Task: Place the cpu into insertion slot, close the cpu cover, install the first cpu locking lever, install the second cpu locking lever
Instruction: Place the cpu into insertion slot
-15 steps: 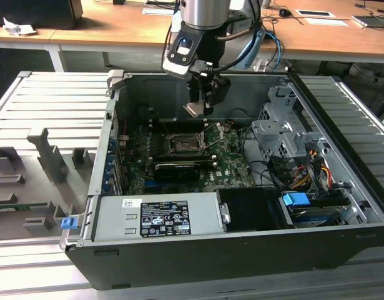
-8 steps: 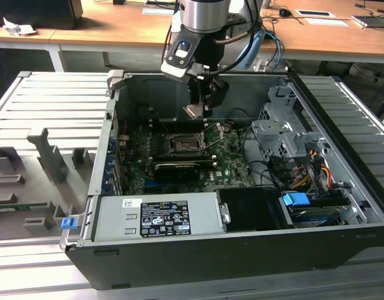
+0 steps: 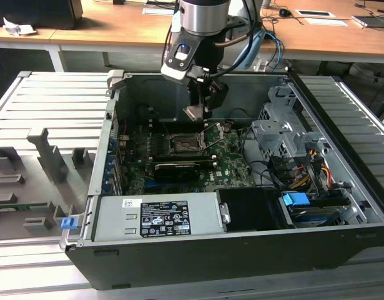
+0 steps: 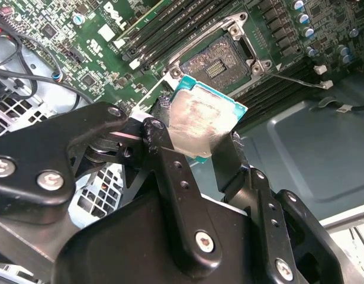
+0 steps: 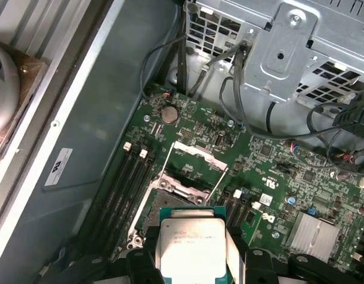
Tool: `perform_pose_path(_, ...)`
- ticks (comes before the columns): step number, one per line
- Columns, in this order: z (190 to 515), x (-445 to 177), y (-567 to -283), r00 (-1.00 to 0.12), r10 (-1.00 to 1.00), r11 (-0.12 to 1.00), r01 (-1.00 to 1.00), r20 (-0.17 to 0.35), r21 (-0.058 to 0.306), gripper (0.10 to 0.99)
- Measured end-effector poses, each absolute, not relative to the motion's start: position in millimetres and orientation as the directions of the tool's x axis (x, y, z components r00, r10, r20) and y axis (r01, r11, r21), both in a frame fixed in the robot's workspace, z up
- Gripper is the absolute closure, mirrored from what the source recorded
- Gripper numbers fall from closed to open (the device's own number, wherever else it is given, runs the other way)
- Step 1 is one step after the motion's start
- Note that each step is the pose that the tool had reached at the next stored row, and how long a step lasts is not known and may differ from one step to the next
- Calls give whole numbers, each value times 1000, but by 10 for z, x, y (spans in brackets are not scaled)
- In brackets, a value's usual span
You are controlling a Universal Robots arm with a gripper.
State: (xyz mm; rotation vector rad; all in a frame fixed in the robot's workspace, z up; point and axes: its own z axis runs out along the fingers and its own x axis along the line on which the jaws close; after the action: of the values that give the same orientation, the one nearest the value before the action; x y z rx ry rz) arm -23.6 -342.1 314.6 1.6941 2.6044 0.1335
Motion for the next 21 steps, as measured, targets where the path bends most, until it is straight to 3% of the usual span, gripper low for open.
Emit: perform_pose_path(21,3039,-238,-3422,-405,914,402,911,21,89,557)
